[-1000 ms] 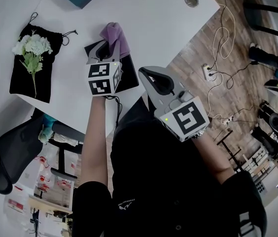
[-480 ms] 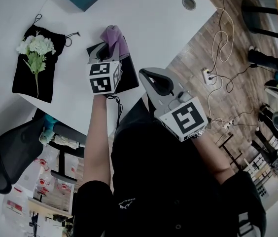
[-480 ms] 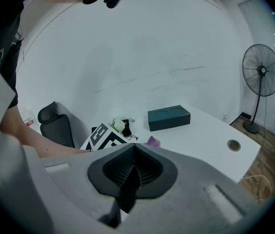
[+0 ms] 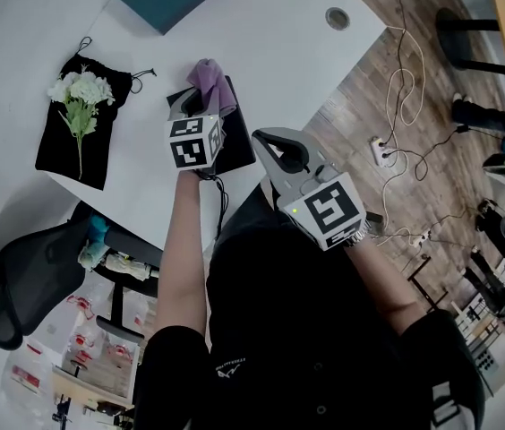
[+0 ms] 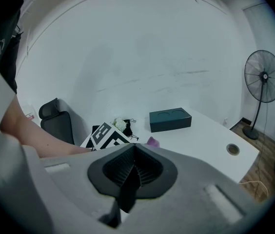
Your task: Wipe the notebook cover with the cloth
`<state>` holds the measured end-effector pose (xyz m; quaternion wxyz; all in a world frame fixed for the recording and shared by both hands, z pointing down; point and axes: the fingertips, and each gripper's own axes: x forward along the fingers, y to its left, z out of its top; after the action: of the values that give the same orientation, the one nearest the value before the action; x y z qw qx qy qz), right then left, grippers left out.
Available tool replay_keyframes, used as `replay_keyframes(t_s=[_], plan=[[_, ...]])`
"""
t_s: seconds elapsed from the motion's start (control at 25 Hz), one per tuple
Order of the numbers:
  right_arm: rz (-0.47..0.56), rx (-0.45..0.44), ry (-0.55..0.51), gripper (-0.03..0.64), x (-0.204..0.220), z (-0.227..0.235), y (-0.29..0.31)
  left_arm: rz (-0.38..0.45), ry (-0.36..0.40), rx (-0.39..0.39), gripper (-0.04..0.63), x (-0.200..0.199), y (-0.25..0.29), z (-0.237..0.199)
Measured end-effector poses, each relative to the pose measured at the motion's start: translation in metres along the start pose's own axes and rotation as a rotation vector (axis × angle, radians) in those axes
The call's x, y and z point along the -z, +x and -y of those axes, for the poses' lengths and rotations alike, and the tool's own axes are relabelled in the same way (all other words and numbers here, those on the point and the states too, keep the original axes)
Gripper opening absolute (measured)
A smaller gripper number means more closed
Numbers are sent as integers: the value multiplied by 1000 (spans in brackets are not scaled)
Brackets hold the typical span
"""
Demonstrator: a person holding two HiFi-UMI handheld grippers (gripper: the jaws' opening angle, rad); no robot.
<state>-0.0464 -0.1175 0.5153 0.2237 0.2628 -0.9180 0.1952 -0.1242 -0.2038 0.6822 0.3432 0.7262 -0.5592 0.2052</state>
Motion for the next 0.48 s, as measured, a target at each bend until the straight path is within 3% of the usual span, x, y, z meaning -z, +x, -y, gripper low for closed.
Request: replay_keyframes(t_s=[0.16,0.32,0.48], plan=[[7,21,-121,3,-5,1,1,6,7,-14,80,1,0,-2],[-5,42,-68,3,-6,-5,-3,-8,10,-7,80,1,-1,-1],[-18,21,-80,3,-5,-15,-4,-21,44,-16,80,-1,0,0]])
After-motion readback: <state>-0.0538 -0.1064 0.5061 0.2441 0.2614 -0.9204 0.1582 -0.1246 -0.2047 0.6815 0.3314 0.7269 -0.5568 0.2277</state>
